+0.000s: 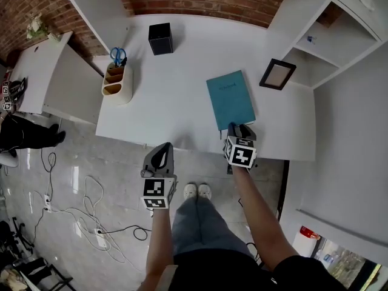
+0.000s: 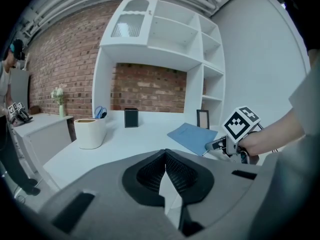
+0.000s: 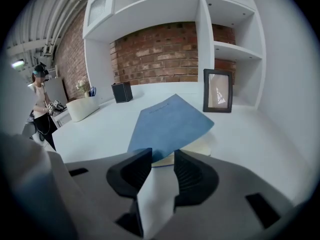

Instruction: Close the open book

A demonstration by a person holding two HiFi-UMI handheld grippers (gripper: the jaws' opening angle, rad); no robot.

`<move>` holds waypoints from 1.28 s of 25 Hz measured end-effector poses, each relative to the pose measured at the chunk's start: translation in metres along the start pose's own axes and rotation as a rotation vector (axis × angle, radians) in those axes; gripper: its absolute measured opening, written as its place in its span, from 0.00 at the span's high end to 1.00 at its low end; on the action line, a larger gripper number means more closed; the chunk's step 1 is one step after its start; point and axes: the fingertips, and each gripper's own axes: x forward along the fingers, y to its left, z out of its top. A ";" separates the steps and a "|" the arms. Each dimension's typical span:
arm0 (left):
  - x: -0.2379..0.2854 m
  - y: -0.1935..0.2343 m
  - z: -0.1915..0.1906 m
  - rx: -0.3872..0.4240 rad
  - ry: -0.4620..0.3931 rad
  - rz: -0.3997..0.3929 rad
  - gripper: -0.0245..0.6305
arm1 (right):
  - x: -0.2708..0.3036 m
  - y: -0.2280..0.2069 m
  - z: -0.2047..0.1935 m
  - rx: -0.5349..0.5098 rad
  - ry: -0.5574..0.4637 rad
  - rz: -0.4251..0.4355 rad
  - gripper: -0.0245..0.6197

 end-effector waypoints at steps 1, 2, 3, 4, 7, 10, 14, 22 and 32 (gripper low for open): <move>0.000 0.000 0.000 0.001 0.001 -0.002 0.95 | 0.000 0.000 -0.001 0.012 0.004 0.003 0.77; 0.001 -0.001 0.000 0.002 0.001 -0.004 0.95 | 0.000 0.000 0.000 0.026 0.005 0.010 0.77; 0.001 -0.002 0.000 0.002 0.000 -0.007 0.95 | 0.000 0.000 0.000 0.040 0.003 0.021 0.77; 0.001 -0.003 0.000 0.004 -0.001 -0.011 0.95 | -0.001 0.001 0.001 0.054 -0.001 0.036 0.77; 0.003 -0.005 0.003 0.008 -0.009 -0.021 0.95 | -0.008 -0.001 0.003 0.082 -0.015 0.070 0.77; 0.004 -0.007 0.012 0.012 -0.029 -0.032 0.95 | -0.021 -0.008 0.008 0.096 -0.045 0.077 0.77; 0.007 -0.014 0.033 0.028 -0.070 -0.054 0.95 | -0.048 -0.021 0.025 0.094 -0.114 0.069 0.77; 0.006 -0.041 0.098 0.094 -0.184 -0.107 0.95 | -0.122 -0.040 0.094 0.012 -0.329 0.057 0.77; -0.016 -0.061 0.189 0.178 -0.353 -0.136 0.95 | -0.222 -0.043 0.168 -0.081 -0.610 0.011 0.84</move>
